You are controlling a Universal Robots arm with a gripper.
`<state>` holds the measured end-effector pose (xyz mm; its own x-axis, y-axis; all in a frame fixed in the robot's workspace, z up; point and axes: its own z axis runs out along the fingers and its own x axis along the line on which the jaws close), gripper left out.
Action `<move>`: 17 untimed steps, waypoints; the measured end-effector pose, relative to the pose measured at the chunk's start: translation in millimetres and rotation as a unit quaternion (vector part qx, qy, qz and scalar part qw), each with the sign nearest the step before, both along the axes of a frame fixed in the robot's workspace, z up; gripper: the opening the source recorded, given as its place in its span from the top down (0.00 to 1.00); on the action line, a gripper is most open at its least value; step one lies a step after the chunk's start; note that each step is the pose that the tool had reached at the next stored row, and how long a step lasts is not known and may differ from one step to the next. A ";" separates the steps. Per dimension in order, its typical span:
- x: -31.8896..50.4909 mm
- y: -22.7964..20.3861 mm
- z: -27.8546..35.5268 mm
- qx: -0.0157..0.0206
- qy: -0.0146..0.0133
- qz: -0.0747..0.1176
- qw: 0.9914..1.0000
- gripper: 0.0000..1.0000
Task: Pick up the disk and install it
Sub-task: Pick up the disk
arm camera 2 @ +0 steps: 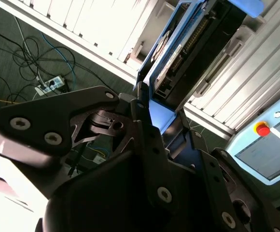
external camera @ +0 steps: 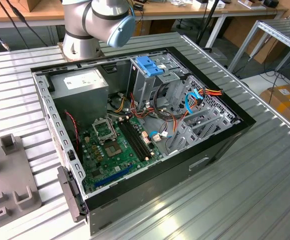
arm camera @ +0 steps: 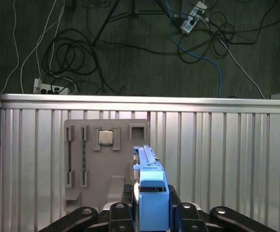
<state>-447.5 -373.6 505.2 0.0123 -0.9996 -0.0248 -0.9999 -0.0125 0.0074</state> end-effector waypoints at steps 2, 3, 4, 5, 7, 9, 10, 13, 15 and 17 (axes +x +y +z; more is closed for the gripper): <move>1.0 0.0 0.1 0.000 0.000 0.000 1.000 0.63; 1.5 0.0 0.1 0.000 0.000 0.000 1.000 0.63; 2.7 0.0 0.1 0.000 0.000 0.000 1.000 0.63; 4.3 0.0 0.1 0.000 0.000 0.000 1.000 0.63; 7.6 0.0 0.0 0.000 0.000 0.000 1.000 0.63; 8.8 0.0 0.0 0.000 0.000 0.000 1.000 0.63; 16.8 0.0 0.1 0.000 0.000 0.000 1.000 0.63; 33.7 0.0 0.1 0.000 0.000 0.000 1.000 0.63; 37.2 0.0 0.1 0.000 0.000 0.000 1.000 0.63; 39.9 0.0 0.1 0.000 0.000 0.000 1.000 0.63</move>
<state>-407.6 -373.6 505.3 0.0124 -0.9996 -0.0247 -0.9999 -0.0126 0.0075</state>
